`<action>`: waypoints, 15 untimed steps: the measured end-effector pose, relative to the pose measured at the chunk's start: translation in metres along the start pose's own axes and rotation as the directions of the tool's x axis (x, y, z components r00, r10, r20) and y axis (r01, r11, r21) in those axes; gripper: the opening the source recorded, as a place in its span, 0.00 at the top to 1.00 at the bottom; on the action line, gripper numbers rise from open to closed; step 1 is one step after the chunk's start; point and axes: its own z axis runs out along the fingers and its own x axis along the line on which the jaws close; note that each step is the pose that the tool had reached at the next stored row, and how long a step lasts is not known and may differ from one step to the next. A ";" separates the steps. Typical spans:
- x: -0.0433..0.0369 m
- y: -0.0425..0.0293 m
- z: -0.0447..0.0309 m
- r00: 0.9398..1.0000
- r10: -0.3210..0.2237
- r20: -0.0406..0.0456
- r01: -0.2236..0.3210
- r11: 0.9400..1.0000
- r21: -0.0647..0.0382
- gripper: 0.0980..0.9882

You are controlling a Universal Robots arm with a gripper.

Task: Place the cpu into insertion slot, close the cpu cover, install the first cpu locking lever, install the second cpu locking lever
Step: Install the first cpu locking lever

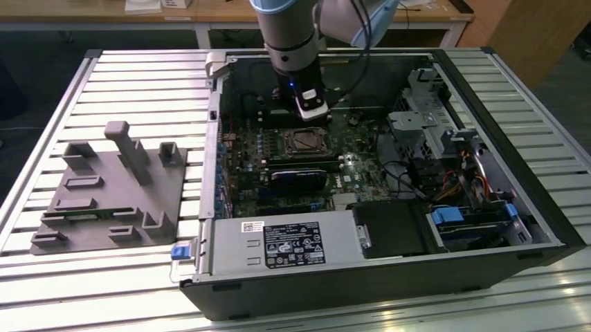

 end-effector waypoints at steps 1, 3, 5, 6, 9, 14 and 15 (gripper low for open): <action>-0.0005 0.0007 -0.0028 1.000 0.000 0.000 0.000 1.000 0.000 0.99; -0.0014 0.0019 -0.0079 1.000 0.000 0.000 0.000 1.000 0.000 0.99; -0.0015 0.0020 -0.0083 1.000 0.000 0.000 0.000 1.000 0.000 0.99; -0.0015 0.0020 -0.0083 1.000 0.000 0.000 0.000 1.000 0.000 0.99; -0.0015 0.0020 -0.0084 1.000 0.000 0.000 0.000 1.000 0.001 0.99; -0.0024 0.0022 -0.0076 1.000 -0.004 -0.015 0.005 0.999 0.046 0.99; -0.0028 0.0024 -0.0074 1.000 -0.006 -0.014 0.007 0.998 0.057 0.99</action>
